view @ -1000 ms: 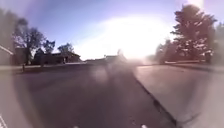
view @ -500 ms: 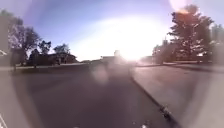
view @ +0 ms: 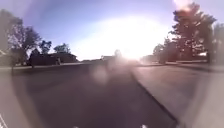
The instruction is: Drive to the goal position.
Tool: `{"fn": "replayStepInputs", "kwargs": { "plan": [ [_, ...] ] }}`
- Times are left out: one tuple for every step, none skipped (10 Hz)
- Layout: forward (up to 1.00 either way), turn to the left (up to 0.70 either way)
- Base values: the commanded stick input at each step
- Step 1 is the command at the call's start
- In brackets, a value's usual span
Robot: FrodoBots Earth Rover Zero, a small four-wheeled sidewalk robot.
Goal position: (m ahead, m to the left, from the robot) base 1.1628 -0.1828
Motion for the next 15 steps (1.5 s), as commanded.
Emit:
{"fn": "replayStepInputs", "kwargs": {
  "plan": [
    [1.00,-0.02],
    [1.00,-0.01],
    [1.00,0.00],
    [1.00,0.00],
    [1.00,0.01],
    [1.00,0.01],
    [1.00,0.02],
    [1.00,0.02],
    [1.00,0.00],
    [1.00,0.00],
    [1.00,0.00],
    [1.00,0.00],
    [1.00,0.00],
    [1.00,0.00],
    [1.00,-0.03]
  ]
}}
